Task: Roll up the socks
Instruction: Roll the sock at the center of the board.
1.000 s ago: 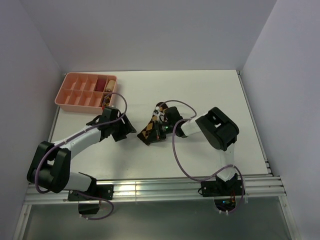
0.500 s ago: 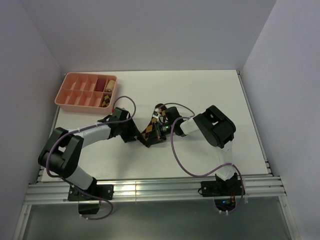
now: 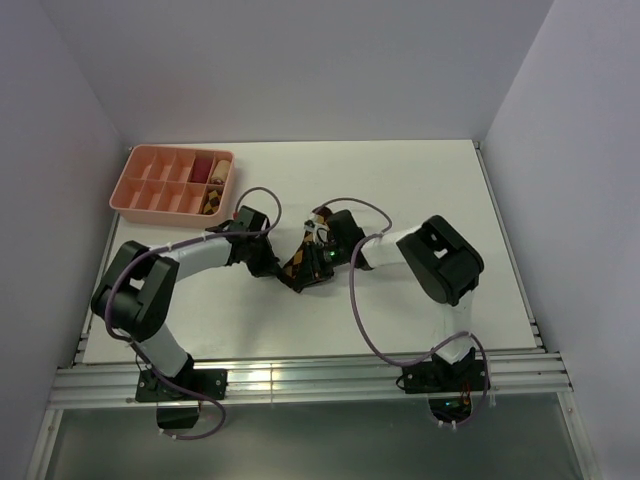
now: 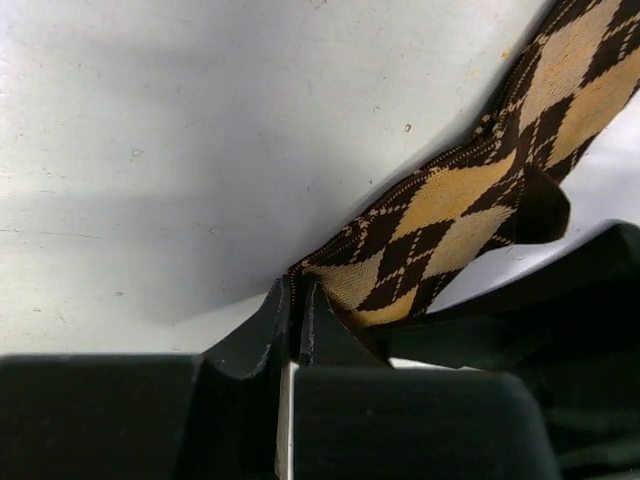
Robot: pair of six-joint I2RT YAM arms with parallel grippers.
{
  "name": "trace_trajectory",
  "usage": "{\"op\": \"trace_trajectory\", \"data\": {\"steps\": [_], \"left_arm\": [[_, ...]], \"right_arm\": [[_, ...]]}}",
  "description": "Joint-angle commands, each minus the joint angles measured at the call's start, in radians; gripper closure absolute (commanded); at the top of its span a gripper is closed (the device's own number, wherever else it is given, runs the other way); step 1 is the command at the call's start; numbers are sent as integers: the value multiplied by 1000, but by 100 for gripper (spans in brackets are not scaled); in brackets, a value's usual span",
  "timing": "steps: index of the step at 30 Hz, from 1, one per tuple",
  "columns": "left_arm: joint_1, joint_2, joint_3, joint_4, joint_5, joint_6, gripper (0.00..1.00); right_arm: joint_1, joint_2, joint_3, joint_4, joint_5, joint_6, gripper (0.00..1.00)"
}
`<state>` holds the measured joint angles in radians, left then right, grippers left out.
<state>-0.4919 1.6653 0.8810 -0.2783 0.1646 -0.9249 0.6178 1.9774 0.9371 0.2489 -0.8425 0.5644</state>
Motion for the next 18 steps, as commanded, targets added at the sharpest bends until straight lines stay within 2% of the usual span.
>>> {"op": "trace_trajectory", "data": {"steps": [1,4,6,9,12,18], "left_arm": [[-4,39,53,-100,-25,58,99],[-4,62,85,-137,-10,93,99],[-2,86,114,-163,-2,107,99],[-4,106,137,-177,13,126,99],[-4,126,163,-199,19,144,99],[-4,151,196,-234,24,169,99]], "right_arm": [[40,-103,-9,-135,242,-162,66],[97,-207,-34,-145,374,-231,58],[128,-279,-50,-143,534,-265,54],[204,-334,-58,-146,716,-331,53],[281,-356,-57,-145,868,-383,52],[401,-298,-11,-155,1035,-458,52]]}}
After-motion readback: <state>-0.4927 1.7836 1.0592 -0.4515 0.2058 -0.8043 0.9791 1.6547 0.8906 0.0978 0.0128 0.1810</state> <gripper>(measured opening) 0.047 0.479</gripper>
